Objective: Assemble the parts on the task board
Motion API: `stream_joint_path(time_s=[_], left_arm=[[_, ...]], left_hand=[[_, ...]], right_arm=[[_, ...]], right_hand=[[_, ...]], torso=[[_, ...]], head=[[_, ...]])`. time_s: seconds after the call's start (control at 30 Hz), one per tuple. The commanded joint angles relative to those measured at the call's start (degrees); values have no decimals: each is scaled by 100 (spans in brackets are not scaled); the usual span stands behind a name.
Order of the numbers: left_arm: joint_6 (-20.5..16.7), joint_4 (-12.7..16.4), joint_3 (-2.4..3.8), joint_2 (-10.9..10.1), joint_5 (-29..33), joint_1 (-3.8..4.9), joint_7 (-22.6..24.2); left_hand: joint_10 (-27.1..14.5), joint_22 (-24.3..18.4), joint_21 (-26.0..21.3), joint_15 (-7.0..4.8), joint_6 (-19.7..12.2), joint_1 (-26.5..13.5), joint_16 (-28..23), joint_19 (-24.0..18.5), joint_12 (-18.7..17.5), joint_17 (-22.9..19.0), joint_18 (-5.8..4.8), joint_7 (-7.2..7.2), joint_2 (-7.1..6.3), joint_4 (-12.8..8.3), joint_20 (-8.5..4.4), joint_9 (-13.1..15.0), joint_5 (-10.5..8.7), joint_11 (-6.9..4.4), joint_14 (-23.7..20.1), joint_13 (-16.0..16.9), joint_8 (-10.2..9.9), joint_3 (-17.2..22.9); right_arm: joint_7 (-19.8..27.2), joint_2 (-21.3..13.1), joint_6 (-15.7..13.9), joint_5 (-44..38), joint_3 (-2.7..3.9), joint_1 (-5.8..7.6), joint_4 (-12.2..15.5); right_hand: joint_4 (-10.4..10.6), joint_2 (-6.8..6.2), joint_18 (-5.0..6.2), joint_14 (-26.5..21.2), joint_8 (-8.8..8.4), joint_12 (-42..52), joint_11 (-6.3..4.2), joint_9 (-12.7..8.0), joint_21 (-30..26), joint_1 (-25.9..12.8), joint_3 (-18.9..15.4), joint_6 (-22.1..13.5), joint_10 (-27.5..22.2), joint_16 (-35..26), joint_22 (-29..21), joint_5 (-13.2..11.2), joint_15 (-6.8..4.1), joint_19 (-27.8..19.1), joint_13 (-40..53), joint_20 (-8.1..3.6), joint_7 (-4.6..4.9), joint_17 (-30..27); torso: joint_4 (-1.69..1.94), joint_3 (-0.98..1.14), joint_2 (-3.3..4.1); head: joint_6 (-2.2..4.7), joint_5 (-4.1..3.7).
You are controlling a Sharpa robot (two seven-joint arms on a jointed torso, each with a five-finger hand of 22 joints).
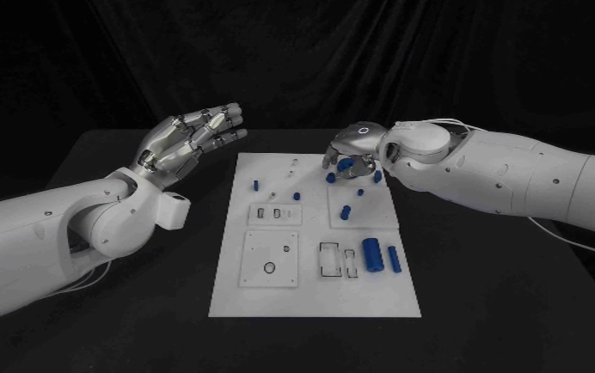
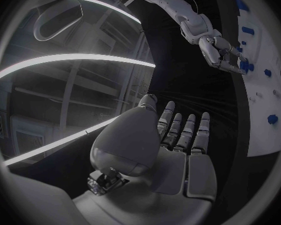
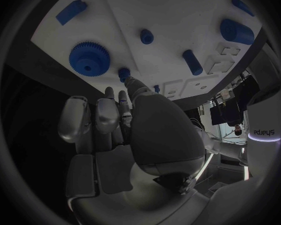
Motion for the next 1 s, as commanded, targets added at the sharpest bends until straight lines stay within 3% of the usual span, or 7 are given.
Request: stream_joint_path(time_s=[0.03,0.13,0.23,0.4,0.57,0.7,1.0], left_arm=[[90,1,7,13,7,19,378],[96,0,7,14,7,19,367],[105,-2,7,17,7,19,352],[127,-16,6,23,7,19,323],[139,-34,6,37,7,19,303],[139,-41,6,40,7,19,278],[126,-44,6,31,1,19,213]], left_hand=[[22,0,20,-3,62,59,50,51,39,10,-93,12,-4,-1,6,10,26,21,63,9,47,60],[26,1,24,2,80,67,62,58,45,12,-91,16,-4,-1,5,12,27,25,73,10,57,67],[34,5,33,16,101,76,82,75,59,15,-88,23,-7,2,5,14,26,31,91,11,71,77],[41,8,42,34,129,86,108,92,68,18,-83,29,-7,6,4,16,26,37,113,12,88,91],[43,10,47,44,152,92,119,103,67,19,-81,34,-7,7,4,19,27,40,124,11,101,99],[48,15,57,47,160,98,127,120,80,20,-78,38,-4,9,4,20,29,43,130,12,109,108],[62,20,72,67,173,120,169,151,104,24,-70,50,1,10,4,20,35,56,163,14,127,138]], right_arm=[[128,9,-130,-24,2,-47,-26],[152,15,-152,-24,2,-74,-53],[149,6,-180,-24,2,-100,-55],[114,-5,-183,-24,2,-129,-51],[113,3,-291,-24,2,-178,-68],[150,27,-467,-24,2,-219,-99],[226,71,-678,-24,2,-256,-137]], right_hand=[[-23,-21,-46,-37,33,36,-3,31,-29,59,105,73,48,18,12,222,-24,-23,20,-26,7,-16],[-12,-51,-46,-37,33,82,-1,41,-32,16,123,84,105,23,17,228,-24,-24,47,-29,15,-17],[53,-109,-47,-32,24,171,-17,66,-35,-138,109,90,137,40,42,-94,-33,-17,115,-35,-3,-16],[62,-120,-45,-41,20,214,-24,74,-46,-169,107,88,147,26,36,-102,-37,-23,149,-38,-18,-49],[45,-141,-44,-53,31,342,-23,117,-66,-188,163,124,70,25,45,191,-42,-29,269,-44,-22,-69],[2,-179,-45,-60,58,470,-17,196,-81,-174,304,190,-22,23,65,650,-42,-25,392,-42,-23,-101],[-21,-178,-41,-88,55,523,-1,236,-99,-162,413,192,-94,-9,68,800,-29,-34,448,-39,-63,-166]], torso=[[-7,3,-9],[-6,3,-12],[3,-2,-10],[11,-8,-15],[15,-11,-13],[5,-5,-20],[-2,-2,-22]], head=[[4,5],[-2,6],[-18,16],[-40,2],[-63,-11],[-76,4],[-108,22]])
